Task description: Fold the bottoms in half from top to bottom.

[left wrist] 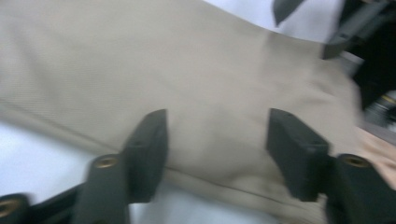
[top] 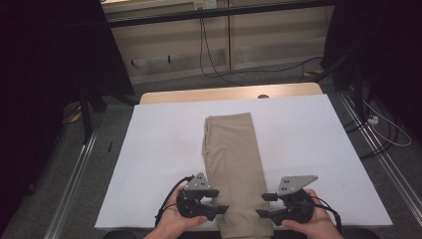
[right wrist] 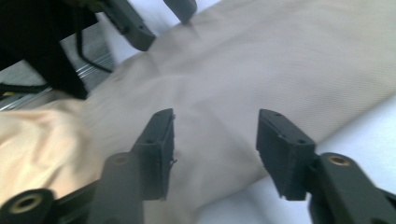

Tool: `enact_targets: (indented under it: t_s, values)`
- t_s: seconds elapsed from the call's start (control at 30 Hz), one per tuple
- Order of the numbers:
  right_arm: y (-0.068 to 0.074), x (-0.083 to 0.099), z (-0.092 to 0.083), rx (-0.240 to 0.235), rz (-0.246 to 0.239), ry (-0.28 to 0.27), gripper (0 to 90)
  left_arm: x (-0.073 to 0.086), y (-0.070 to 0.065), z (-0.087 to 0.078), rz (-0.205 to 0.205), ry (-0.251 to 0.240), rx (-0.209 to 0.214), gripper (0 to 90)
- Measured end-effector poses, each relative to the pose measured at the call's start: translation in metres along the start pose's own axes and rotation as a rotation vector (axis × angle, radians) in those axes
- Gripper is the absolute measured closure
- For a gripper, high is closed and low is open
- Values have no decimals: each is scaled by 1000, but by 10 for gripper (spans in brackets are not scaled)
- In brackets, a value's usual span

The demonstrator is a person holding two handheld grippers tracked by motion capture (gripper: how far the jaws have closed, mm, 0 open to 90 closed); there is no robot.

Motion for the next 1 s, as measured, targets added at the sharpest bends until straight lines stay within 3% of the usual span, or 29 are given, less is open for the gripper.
enact_targets:
  t_s: [0.13, 0.2, 0.3, 0.4, 0.47, 0.53, 0.7, 0.77, 0.83, 0.9, 1.0]
  values:
    - [-19, -6, 8, 57, 16, -6, 342, -7, 19, -2, -13, -31, -76, 240]
    - [-28, -10, 11, 74, 25, -13, 321, -10, 26, -3, 13, -34, -102, 288]
    - [-42, -16, 17, 83, 33, -6, 285, -15, 46, -4, -16, -45, -149, 230]
    - [-56, -23, 22, 83, 41, 0, 304, -19, 63, -3, -39, -58, -188, 210]
    - [-66, -30, 24, 96, 48, -12, 290, -23, 73, -1, -36, -48, -190, 190]
    - [-76, -37, 25, 110, 54, -24, 281, -28, 85, 0, -26, -61, -238, 184]
    - [-98, -52, 30, 152, 63, -38, 241, -43, 112, 3, -61, -103, -246, 155]
    - [-108, -56, 33, 174, 71, -36, 249, -48, 124, 3, -49, -106, -272, 156]
    - [-120, -58, 37, 224, 86, -38, 264, -52, 133, 5, -81, -120, -249, 168]
    - [-129, -59, 42, 198, 124, -35, 280, -56, 143, 6, -109, -142, -260, 177]
    - [-139, -66, 47, 203, 123, -44, 277, -62, 158, 9, -118, -135, -276, 171]
Point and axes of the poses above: each handheld gripper's, and its own axes: z roughly forward along the jaws, x roughly out of its underside, y roughly to its left, the point moved 7 cm from there along z, roughly forward along the jaws, and after that the axes turned 4 degrees about -y, right-handed, at the moved point
